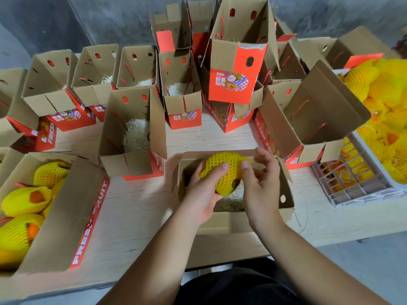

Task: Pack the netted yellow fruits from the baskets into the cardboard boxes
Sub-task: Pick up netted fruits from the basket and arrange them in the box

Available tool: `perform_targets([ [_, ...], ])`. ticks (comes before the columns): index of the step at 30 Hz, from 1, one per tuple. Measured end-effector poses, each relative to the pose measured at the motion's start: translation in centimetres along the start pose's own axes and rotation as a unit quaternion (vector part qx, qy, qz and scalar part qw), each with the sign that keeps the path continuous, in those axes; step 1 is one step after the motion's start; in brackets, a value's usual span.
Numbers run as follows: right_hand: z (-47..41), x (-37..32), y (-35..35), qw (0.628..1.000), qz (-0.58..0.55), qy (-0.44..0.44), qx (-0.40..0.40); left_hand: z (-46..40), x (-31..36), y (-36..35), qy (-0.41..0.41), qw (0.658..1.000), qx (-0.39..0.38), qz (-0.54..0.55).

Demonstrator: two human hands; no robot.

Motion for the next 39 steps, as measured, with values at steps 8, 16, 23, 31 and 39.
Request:
perform_targets([
  [8, -2.1, 0.8, -0.8, 0.981, -0.015, -0.124, -0.15, -0.7, 3.9, 3.0, -0.229, 0.864, 0.081, -0.442],
  [16, -5.0, 5.7, -2.9, 0.606, 0.551, 0.17, -0.548, -0.9, 2.2, 6.4, -0.28, 0.592, 0.159, -0.739],
  [23, -5.5, 9.8, -5.7, 0.414, 0.701, 0.257, -0.521, -1.5, 2.1, 6.2, -0.229, 0.54, 0.156, -0.795],
  [31, -6.2, 8.9, -5.0, 0.475, 0.7, 0.137, -0.516, -1.4, 2.4, 5.9, -0.209, 0.503, 0.147, -0.826],
  [39, -5.2, 1.1, 3.7, 0.877, 0.389, 0.069, -0.273, -1.3, 1.3, -1.8, -0.18, 0.672, 0.099, -0.712],
])
Point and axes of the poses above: each hand's wrist, its own z-axis away from the middle knuckle, its own y-axis out of the back of the hand, x = y × z, the point moved 3 cm from there along -z, towards the middle knuckle, and after that the axes turned 5 degrees about y, right-handed, at the moved point
